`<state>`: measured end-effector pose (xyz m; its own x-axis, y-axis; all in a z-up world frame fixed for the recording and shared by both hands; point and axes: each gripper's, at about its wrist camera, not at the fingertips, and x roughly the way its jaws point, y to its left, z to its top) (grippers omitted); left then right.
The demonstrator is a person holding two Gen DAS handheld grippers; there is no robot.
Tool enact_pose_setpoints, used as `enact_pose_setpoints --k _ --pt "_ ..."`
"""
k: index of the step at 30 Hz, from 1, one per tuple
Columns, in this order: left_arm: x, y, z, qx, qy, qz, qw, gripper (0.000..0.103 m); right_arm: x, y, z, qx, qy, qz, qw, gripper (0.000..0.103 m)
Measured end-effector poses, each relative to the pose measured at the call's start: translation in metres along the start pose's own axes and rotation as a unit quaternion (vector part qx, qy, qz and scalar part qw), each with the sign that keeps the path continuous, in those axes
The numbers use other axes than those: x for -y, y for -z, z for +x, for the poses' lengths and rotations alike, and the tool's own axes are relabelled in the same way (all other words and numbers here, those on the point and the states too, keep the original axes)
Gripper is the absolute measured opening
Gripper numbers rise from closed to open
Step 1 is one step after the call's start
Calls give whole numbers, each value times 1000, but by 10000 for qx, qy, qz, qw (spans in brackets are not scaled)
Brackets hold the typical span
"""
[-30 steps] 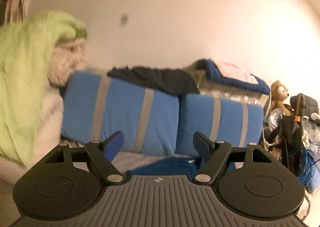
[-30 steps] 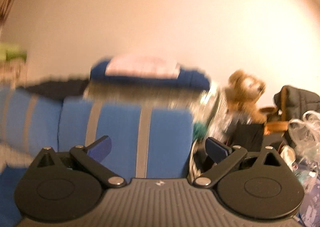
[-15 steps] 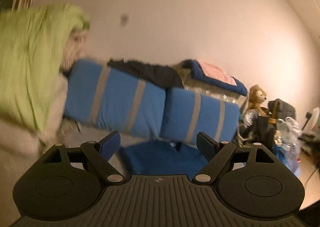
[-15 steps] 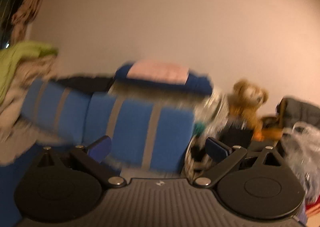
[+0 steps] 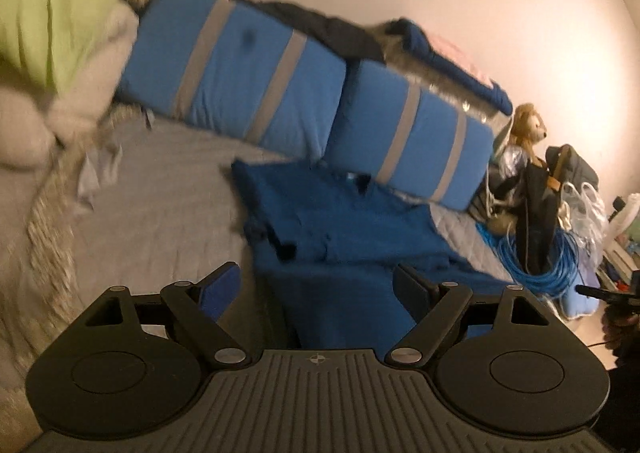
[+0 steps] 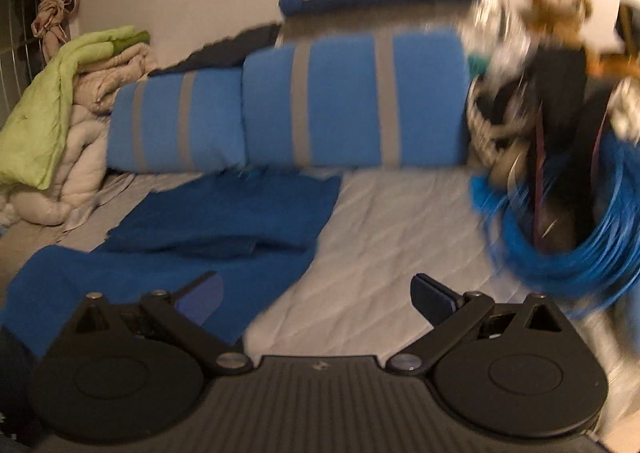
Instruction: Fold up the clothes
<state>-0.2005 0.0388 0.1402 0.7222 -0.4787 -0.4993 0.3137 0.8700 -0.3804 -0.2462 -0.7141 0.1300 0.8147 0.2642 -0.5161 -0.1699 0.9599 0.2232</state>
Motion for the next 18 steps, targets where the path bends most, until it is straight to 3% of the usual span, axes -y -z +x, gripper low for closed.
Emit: enact_pose_setpoints --k 9,15,18 --pt "-28 34 29 -375 636 -710 9947 83 -2 40 44 -524 -892 699 9922 103" --pt "-43 51 39 -458 1356 -1398 9798 83 2 59 67 -764 -1727 1359 9726 100" --pt "-46 57 45 -492 1610 -1704 9709 77 1 68 76 -856 -2081 1644 9604 95"
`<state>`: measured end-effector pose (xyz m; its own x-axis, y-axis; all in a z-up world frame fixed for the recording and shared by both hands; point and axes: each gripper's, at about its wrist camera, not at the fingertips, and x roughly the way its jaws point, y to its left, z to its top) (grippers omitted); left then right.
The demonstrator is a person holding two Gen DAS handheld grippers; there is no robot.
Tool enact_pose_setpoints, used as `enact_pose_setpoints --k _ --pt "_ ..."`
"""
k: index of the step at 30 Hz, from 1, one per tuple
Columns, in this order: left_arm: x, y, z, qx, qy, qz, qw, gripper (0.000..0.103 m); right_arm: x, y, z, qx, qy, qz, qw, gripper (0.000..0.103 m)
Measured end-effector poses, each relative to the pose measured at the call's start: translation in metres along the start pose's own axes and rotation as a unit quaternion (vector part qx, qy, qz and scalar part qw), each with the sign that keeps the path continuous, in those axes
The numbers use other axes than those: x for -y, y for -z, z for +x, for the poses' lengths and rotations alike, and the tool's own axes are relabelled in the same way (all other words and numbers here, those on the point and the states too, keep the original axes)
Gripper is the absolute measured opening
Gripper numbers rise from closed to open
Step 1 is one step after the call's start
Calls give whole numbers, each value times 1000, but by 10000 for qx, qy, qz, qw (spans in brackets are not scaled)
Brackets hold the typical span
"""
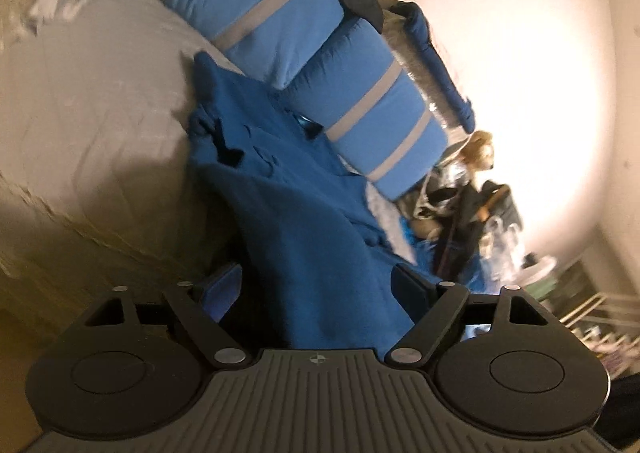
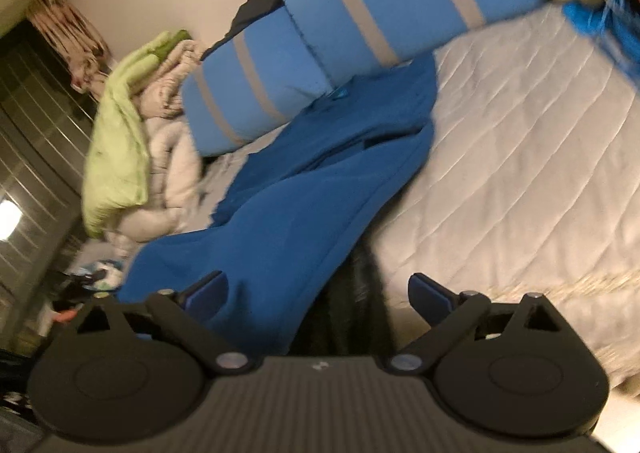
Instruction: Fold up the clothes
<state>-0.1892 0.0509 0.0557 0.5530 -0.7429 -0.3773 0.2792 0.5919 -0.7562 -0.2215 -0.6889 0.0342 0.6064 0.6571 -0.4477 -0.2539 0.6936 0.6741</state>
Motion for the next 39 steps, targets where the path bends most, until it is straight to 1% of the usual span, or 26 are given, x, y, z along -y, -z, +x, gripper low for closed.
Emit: enact_pose_setpoints --k 2,3,5,6,7,10,14,17,19,21,23,24,26,29,32,39 --pt "-4 3 3 -37 89 -169 9998 64 3 5 5 -45 -235 173 9996 88" --pt "-6 5 4 -60 121 -252 9996 61 4 8 7 -48 -348 238 9991 87" --pt "-9 7 7 -101 147 -385 9991 51 5 15 7 -29 -549 353 9979 81" --pt "-10 9 7 -112 149 -434 9989 49 5 17 6 -5 -618 400 9973 79" --pt "-9 10 7 -105 147 -462 9988 44 5 20 6 19 -686 446 9966 73" --pt "-7 12 6 -83 140 -547 9984 39 3 27 1 88 -814 567 9950 62" --pt "-1 16 3 -36 119 -609 9981 29 -4 32 -5 113 -825 642 9945 43" --pt "4 18 4 -3 62 -638 9979 25 -9 36 -9 194 -861 726 9934 34" --pt "8 19 4 13 22 -654 9979 23 -12 37 -11 245 -906 767 9926 32" --pt "9 19 5 -5 -51 -649 9979 19 -14 37 -11 279 -953 815 9917 29" --pt "12 19 6 -21 -217 -620 9978 12 -16 37 -10 253 -866 853 9923 23" --pt "15 18 6 -21 -295 -580 9979 10 -17 36 -10 238 -813 871 9926 21" --pt "21 16 5 -9 -437 -494 9978 7 -19 36 -11 235 -713 910 9930 12" --pt "35 11 0 143 -484 -335 9982 6 -22 33 -16 304 -658 1029 9920 8" --pt "46 5 -5 333 -462 -293 9979 6 -29 25 -22 454 -632 1083 9911 6" --pt "71 -7 -8 597 -350 -176 9974 5 -52 -3 -35 826 -574 1125 9885 6"
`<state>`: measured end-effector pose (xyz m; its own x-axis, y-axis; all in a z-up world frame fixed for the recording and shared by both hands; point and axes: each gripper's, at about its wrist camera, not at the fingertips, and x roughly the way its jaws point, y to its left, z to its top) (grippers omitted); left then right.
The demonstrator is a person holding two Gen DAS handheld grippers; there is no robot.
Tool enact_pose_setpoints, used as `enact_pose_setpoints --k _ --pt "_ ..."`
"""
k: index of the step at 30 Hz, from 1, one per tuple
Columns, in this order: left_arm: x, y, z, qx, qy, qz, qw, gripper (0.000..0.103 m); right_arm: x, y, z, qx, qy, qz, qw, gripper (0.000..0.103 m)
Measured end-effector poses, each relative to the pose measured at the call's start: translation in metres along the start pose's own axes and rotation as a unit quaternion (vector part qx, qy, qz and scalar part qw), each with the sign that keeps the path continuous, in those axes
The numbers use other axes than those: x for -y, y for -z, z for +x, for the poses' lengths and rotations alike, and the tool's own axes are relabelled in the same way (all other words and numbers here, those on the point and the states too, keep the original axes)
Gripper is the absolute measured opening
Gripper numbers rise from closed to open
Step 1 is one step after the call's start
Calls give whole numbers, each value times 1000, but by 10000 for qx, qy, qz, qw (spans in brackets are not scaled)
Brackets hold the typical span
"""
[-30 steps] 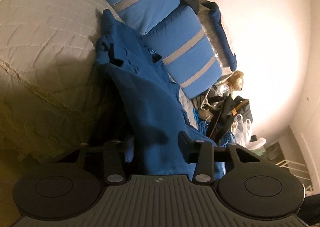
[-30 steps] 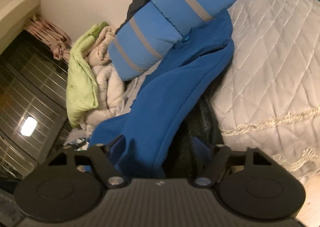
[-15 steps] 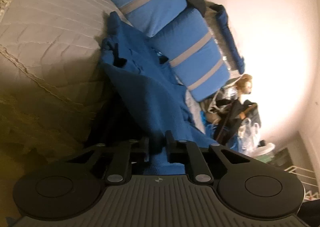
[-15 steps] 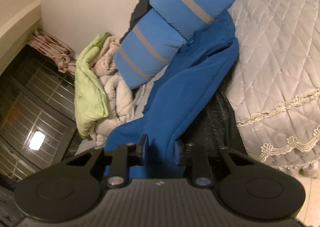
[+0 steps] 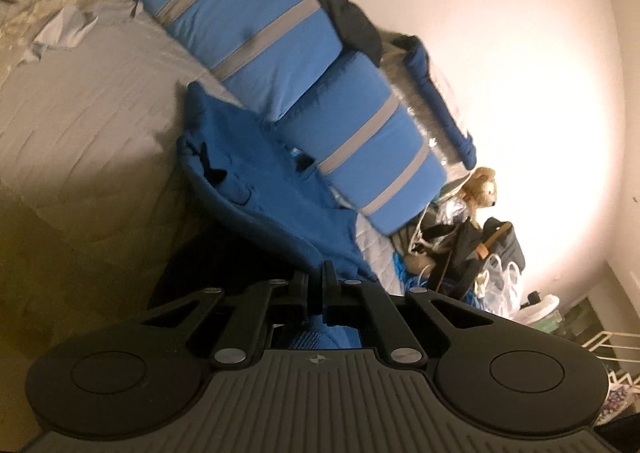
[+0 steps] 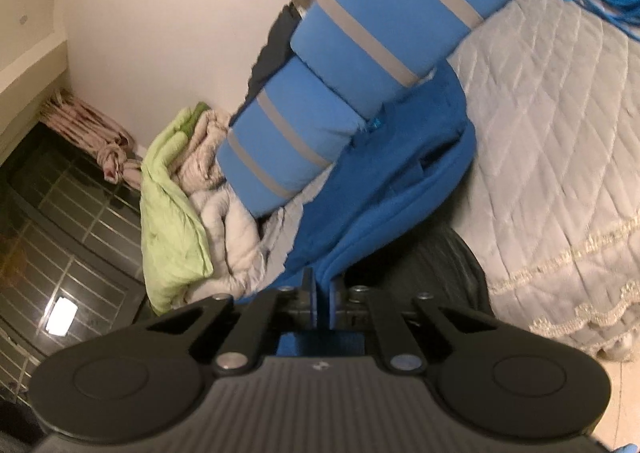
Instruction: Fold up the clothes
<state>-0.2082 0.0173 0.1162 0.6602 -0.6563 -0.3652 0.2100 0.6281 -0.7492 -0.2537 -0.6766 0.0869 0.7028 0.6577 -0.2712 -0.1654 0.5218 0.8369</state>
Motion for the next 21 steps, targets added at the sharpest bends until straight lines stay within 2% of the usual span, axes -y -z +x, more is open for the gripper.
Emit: enact_pose_setpoints --k 9,15,18,21 --pt "19 -18 -16 519 46 -311 9982 5 -26 -26 -12 646 35 216 9977 6" --pt "35 -22 -39 759 200 -298 9965 5 -42 -28 -24 813 -188 399 9957 5" --pt "40 -20 -52 894 117 -295 9955 5 -52 -24 -35 861 -305 403 9950 5" --pt "35 -17 -48 854 -84 -400 9955 5 -56 -20 -40 880 -213 420 9950 5"
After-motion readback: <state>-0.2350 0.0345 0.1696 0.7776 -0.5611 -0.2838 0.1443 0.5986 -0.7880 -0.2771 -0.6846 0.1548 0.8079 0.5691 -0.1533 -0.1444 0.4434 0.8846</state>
